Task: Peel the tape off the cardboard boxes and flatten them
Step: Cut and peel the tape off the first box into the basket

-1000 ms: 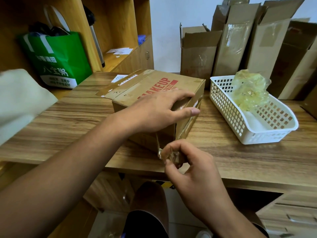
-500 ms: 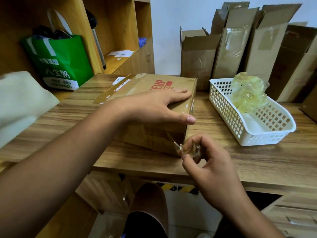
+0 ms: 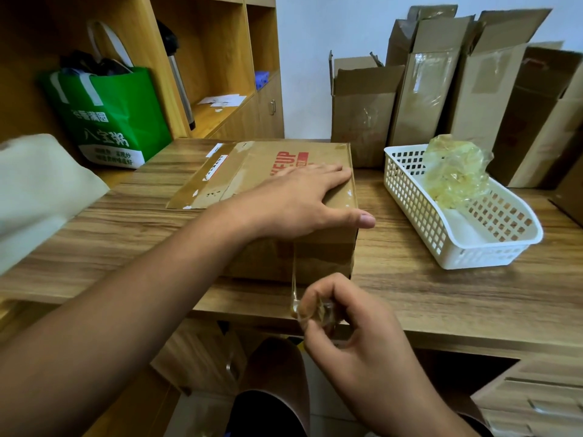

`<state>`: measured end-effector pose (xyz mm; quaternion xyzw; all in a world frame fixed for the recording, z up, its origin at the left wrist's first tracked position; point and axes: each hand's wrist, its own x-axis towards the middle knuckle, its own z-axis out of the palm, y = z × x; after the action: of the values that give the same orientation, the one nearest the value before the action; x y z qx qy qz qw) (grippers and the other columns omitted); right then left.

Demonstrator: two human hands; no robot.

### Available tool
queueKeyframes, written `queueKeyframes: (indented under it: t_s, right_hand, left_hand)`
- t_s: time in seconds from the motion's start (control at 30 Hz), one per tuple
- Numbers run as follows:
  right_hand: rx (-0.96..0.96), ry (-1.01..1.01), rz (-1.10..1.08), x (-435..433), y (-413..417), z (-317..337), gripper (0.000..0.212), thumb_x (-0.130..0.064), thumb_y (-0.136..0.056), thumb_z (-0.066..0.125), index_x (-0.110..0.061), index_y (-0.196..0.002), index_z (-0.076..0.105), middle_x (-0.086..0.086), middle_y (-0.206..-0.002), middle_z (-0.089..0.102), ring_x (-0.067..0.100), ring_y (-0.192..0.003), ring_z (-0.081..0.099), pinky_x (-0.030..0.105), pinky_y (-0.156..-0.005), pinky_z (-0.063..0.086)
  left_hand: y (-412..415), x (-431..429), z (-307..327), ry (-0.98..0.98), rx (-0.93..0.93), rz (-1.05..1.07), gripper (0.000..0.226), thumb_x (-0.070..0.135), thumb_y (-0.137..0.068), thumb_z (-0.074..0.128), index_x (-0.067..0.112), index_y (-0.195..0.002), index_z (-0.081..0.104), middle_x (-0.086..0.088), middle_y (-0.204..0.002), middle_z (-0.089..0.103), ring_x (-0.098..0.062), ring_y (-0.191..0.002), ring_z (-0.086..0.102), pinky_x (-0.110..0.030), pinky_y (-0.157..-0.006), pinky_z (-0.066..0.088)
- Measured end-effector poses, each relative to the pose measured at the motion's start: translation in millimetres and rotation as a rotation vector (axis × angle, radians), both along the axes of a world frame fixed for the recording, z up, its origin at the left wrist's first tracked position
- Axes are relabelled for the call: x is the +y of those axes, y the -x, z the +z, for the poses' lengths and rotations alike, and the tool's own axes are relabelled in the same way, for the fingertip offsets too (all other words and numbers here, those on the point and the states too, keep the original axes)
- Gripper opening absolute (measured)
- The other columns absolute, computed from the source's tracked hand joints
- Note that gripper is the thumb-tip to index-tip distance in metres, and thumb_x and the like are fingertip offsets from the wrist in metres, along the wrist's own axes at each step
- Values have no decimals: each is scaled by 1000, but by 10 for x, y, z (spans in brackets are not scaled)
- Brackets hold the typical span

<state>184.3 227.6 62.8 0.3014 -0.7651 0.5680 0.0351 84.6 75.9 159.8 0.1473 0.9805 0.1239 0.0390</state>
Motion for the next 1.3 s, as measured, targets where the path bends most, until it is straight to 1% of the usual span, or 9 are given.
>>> queueKeyframes:
  t_s: [0.23, 0.37, 0.47, 0.73, 0.83, 0.97, 1.07, 1.17, 1.3]
  right_hand:
    - [-31, 45, -33, 63, 40, 62, 19, -15, -82, 64, -31, -86, 56, -3, -76, 59, 17, -65, 53, 40, -60, 47]
    - [-39, -30, -158, 140, 110, 19, 32, -45, -76, 74, -32, -89, 48, -6, -76, 53, 13, -65, 49, 28, -58, 42]
    - [29, -85, -295, 157, 211, -33, 33, -34, -79, 79, -33, -82, 46, -8, -74, 55, 12, -62, 50, 24, -54, 39]
    - [83, -113, -270, 61, 158, -89, 32, -15, -86, 74, -35, -78, 50, -29, -98, 70, 2, -78, 68, 27, -64, 54]
    - [179, -110, -225, 2, 57, -65, 29, -22, -85, 66, -42, -83, 45, -23, -96, 72, 1, -82, 69, 34, -66, 57]
    - [306, -185, -38, -57, -148, 0, 23, -30, -82, 57, -44, -96, 45, -15, -97, 69, 2, -85, 67, 29, -69, 56]
    - [276, -56, -42, 67, -34, 96, 22, -28, -85, 64, -40, -95, 48, -14, -99, 67, 1, -81, 62, 16, -70, 49]
    - [174, 59, -110, 379, 214, 311, 17, -23, -87, 67, -29, -101, 60, -7, -99, 66, 13, -84, 63, 19, -75, 48]
    - [109, -42, -163, 886, 497, 639, 21, -16, -95, 61, -32, -107, 68, -10, -110, 68, 10, -107, 64, 18, -87, 49]
  left_hand:
    - [-51, -3, 22, -178, -20, 45, 91, 79, -66, 60, 37, -144, 40, 9, -147, 47, -12, -129, 45, -33, -107, 40]
    - [-37, -160, 97, -65, -99, -54, 87, 68, -83, 62, 43, -157, 23, 21, -164, 20, -1, -147, 20, -21, -113, 19]
    - [-21, -243, 109, -13, -136, -95, 88, 67, -86, 56, 44, -159, 13, 27, -165, 3, 9, -148, 0, -20, -120, 3]
    - [-4, -217, 27, -31, -69, -88, 86, 65, -89, 55, 41, -160, 12, 23, -166, 4, 7, -150, 1, -20, -119, 4]
    - [-3, -210, 7, -33, -58, -90, 85, 64, -91, 55, 41, -160, 11, 22, -166, 4, 6, -150, 0, -16, -115, 2]
    - [16, -206, 22, -4, -42, -64, 83, 64, -93, 52, 39, -160, 10, 20, -167, 4, 3, -151, 1, -15, -112, 1]
    - [18, -212, 6, 3, -30, -72, 86, 67, -89, 51, 39, -160, 10, 20, -167, 3, 3, -151, 0, -17, -116, 1]
    - [9, -235, -6, 7, -28, -89, 92, 74, -80, 45, 42, -159, 9, 21, -167, 2, 4, -151, -1, -18, -119, 0]
    - [-4, -268, 20, -7, -81, -91, 89, 74, -81, 46, 49, -157, 6, 28, -164, -2, 7, -149, -1, -16, -115, 1]
